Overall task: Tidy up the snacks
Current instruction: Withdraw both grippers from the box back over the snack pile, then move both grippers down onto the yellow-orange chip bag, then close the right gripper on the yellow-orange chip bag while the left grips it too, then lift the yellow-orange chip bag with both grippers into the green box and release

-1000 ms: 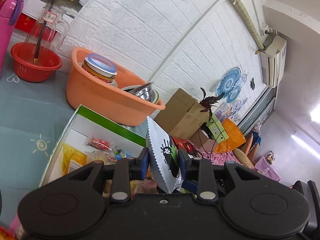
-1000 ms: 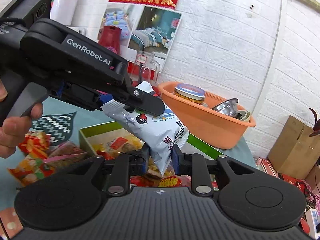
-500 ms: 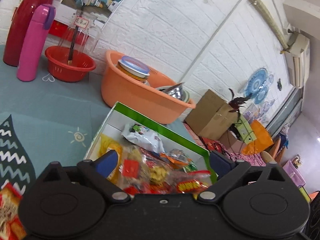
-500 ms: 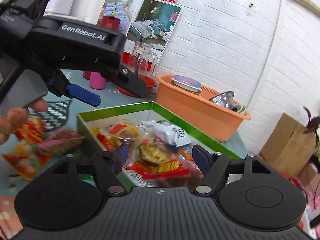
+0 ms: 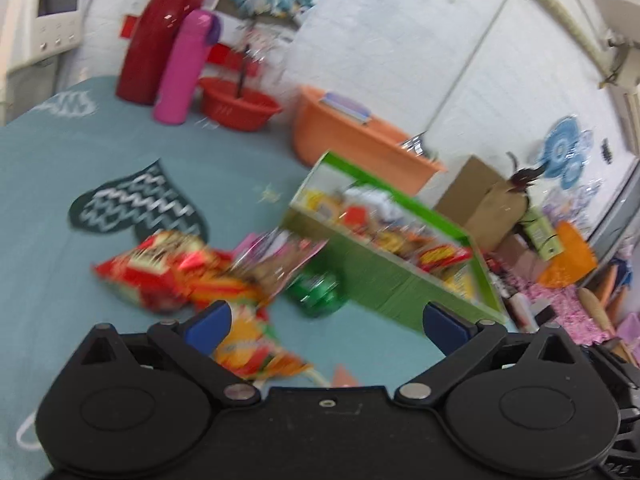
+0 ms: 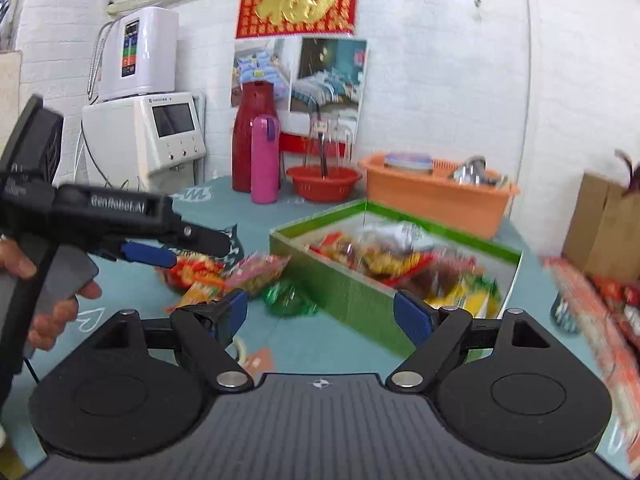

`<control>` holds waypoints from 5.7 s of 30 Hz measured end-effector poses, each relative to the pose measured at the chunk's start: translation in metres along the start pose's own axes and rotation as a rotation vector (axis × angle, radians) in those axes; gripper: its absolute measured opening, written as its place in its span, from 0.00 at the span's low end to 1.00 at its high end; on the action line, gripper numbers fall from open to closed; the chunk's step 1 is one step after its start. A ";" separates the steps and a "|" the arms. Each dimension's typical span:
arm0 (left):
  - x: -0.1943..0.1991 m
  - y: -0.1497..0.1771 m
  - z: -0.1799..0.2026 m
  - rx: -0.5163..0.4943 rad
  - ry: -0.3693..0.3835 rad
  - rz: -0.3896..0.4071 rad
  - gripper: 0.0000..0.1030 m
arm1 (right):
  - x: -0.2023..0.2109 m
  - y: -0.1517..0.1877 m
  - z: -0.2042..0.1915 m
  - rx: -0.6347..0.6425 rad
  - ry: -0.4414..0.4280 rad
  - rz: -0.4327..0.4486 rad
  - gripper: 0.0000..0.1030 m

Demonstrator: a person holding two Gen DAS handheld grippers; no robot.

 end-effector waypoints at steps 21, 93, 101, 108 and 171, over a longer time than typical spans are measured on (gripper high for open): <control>-0.041 0.012 -0.032 0.061 0.046 -0.130 0.32 | -0.050 0.038 -0.023 -0.105 -0.127 -0.172 1.00; -0.040 0.016 -0.025 0.077 0.191 -0.129 0.82 | -0.119 0.043 -0.057 0.057 -0.119 -0.249 0.48; -0.042 0.018 -0.024 0.084 0.204 -0.144 0.97 | -0.112 0.043 -0.053 0.053 -0.108 -0.237 0.40; -0.043 0.016 -0.029 0.114 0.208 -0.142 1.00 | -0.119 0.044 -0.056 0.071 -0.112 -0.240 0.57; -0.048 0.022 -0.022 0.082 0.218 -0.163 1.00 | -0.114 0.043 -0.049 0.047 -0.060 -0.210 0.80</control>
Point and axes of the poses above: each gripper's, at about its wrist camera, not at the fingertips, and x roughly against the way its jaws point, z to its right, y to its underside, the point moved 6 cm from there along -x, roughly the way its jaws point, and after that the axes turned 5 degrees about -y, right-handed, at the moved point
